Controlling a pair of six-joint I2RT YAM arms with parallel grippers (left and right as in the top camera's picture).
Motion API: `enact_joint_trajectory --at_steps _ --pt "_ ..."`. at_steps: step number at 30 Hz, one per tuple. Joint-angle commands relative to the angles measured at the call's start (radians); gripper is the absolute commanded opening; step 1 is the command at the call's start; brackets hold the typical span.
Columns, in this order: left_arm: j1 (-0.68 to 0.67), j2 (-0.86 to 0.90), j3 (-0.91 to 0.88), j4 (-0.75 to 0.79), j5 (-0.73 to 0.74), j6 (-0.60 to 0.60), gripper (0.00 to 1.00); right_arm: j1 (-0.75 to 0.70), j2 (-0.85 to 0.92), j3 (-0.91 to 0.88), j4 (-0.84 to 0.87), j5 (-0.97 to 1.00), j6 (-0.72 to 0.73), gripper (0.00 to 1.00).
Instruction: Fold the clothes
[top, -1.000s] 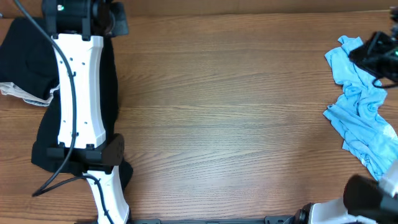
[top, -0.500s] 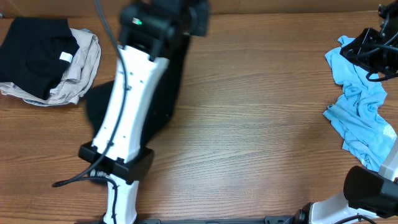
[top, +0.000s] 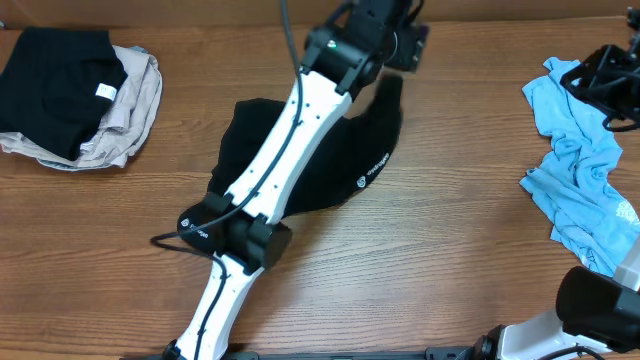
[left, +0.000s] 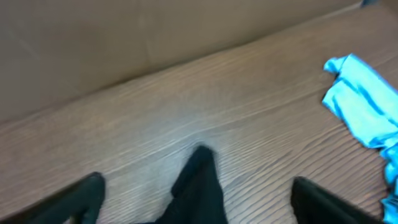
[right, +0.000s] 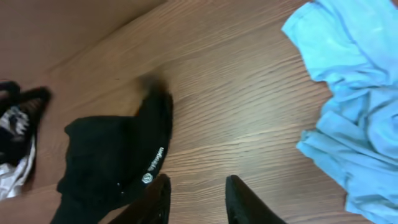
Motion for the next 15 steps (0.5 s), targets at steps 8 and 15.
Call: enact_joint_trajectory --at_steps 8,15 --pt "0.212 -0.262 0.055 -0.274 0.007 0.032 1.00 0.177 0.009 -0.047 0.024 -0.044 -0.013 0.48" --pt "0.388 -0.325 0.055 -0.423 0.004 0.031 1.00 0.446 0.042 -0.235 0.232 -0.043 0.053 0.68"
